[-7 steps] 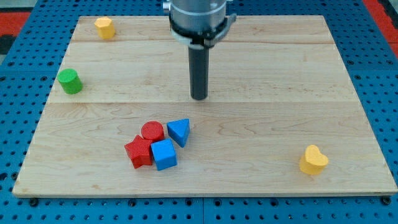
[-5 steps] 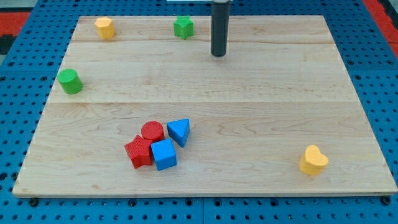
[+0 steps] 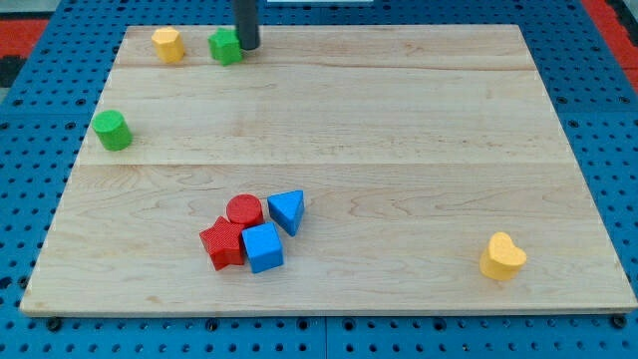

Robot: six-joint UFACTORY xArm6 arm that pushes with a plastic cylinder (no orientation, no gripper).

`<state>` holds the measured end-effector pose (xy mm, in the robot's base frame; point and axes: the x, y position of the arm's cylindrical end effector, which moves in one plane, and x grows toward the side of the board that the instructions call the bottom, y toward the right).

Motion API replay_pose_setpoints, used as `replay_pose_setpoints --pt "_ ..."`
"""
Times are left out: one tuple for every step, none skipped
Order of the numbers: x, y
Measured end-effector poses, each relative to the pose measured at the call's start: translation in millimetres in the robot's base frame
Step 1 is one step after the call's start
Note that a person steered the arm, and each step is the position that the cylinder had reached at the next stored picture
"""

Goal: Move the green blocks into the hexagon

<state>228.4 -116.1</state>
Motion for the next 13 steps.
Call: replay_pose_setpoints --pt "0 -18" --pt "0 -30" --pt "6 -32" --pt "94 -6" --pt "158 -38" --pt "204 -85" --pt "216 -127" --pt "156 -121" --pt "93 -118" --pt "122 -118" --pt "148 -139" --pt "140 -172" --pt "127 -188"
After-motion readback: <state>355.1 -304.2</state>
